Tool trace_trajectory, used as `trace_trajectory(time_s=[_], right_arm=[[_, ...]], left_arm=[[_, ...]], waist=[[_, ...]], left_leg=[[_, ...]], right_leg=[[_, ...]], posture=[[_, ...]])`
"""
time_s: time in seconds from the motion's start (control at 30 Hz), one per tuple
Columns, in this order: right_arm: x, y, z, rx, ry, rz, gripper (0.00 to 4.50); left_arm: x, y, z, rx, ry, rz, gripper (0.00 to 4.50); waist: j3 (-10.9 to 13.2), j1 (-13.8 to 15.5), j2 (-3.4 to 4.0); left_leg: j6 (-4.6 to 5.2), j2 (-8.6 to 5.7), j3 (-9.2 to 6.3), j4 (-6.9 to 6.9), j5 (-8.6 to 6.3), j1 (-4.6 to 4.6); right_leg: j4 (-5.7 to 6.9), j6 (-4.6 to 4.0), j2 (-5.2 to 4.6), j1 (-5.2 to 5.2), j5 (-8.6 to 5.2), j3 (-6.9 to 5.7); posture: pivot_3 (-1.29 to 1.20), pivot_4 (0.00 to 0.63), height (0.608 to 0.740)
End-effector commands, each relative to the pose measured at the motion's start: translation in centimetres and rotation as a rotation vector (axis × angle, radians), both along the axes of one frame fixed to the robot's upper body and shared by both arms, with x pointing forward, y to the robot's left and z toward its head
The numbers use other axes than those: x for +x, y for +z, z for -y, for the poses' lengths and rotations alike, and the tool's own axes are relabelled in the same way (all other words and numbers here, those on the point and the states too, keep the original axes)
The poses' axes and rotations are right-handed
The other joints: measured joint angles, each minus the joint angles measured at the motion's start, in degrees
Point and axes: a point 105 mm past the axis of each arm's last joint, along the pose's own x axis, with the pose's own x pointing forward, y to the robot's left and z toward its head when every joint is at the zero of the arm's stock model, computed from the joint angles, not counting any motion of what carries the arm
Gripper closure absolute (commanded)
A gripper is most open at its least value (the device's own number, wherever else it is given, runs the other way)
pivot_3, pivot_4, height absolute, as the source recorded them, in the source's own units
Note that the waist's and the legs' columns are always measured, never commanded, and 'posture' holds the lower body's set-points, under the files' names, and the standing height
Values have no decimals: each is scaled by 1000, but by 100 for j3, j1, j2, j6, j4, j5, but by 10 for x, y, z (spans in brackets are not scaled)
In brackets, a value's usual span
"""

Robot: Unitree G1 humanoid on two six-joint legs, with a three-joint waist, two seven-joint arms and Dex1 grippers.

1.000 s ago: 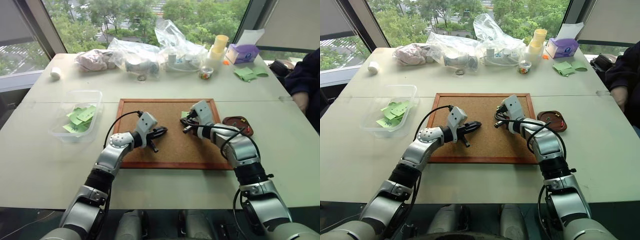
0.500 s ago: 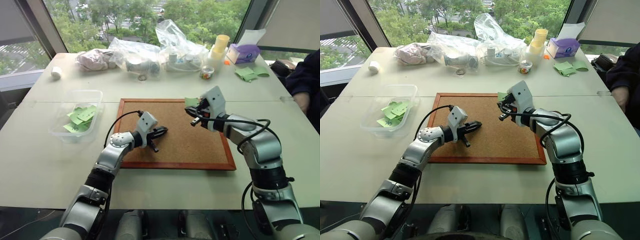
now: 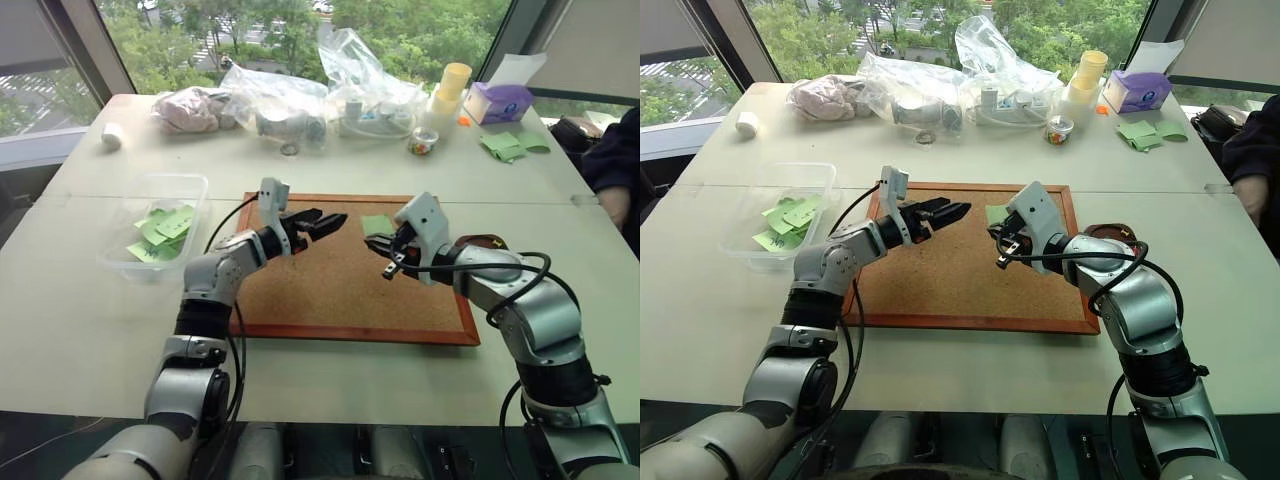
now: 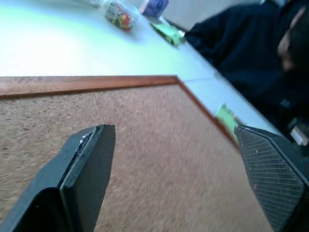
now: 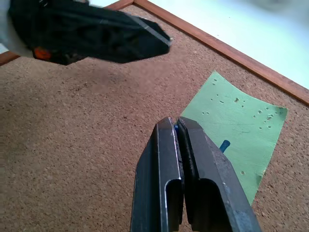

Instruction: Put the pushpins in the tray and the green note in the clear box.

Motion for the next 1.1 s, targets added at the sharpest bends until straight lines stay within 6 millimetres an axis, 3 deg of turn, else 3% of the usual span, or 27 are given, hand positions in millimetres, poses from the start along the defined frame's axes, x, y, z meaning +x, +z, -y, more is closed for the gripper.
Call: trace_trajectory(time_s=[0.03, 0.23, 0.37, 0.5, 0.63, 0.73, 0.83, 0.9, 1.0, 1.1], right_arm=[[-9, 14, -7, -16, 45, 66, 4500], [-14, 15, -10, -42, 64, 82, 4500], [-14, 15, -10, -44, 59, 85, 4500], [-15, 16, -8, -45, 49, 87, 4500], [-15, 18, -6, -50, 34, 91, 4500], [-16, 19, -4, -53, 28, 96, 4500], [-17, 23, 0, -51, 8, 105, 4500], [-17, 33, 12, -40, -42, 125, 4500], [-16, 49, 55, 4, -208, 142, 4500], [-16, 52, 95, 18, -357, 138, 4500]], left_arm=[[0, 13, 14, -133, -39, -101, 28], [-13, 9, 42, -152, -164, -200, 28], [-18, 1, 49, -111, -187, -216, 28], [-16, 1, 47, -129, -176, -224, 1312], [-14, 3, 45, -140, -165, -223, 3313], [-13, 4, 44, -144, -161, -220, 4462], [-11, 4, 44, -146, -149, -219, 4462], [-7, 0, 42, -123, -121, -213, 4462], [-3, -5, 38, -67, -87, -172, 4462], [0, -3, 35, -38, -69, -120, 4462]], waist=[[12, -7, -21], [22, -26, -36], [22, -23, -36], [22, -21, -36], [22, -15, -36], [22, -16, -36], [22, -16, -36], [22, -6, -36], [22, 21, -36], [23, 85, -36]], left_leg=[[0, 0, -1, 1, 0, 0], [-8, -4, 1, 0, 4, 2], [-15, -5, 2, 0, 8, 4], [-17, -5, 3, 0, 9, 5], [-17, -5, 4, 0, 9, 4], [-17, -6, 5, 0, 10, 4], [-18, -6, 6, 0, 10, 4], [-18, -7, 6, 0, 10, 4], [-18, -9, 6, 1, 10, 4], [-18, -11, 11, 1, 10, 4]], right_leg=[[0, 1, 0, 1, -1, 0], [2, 4, 4, 0, -2, 0], [4, 4, 6, 0, -2, 0], [4, 4, 7, 0, -2, 0], [4, 4, 7, 1, -2, 0], [4, 3, 7, 1, -2, 0], [4, 4, 7, 1, -2, 0], [4, 4, 7, 1, -2, 0], [4, 3, 7, 3, -2, -1], [2, 3, 7, 4, -2, -1]], posture=[[0, 150, 740], [0, 150, 740], [0, 150, 740], [0, 150, 740], [0, 150, 740], [0, 150, 740], [0, 150, 740], [0, 150, 740], [0, 150, 740], [0, 150, 740]])
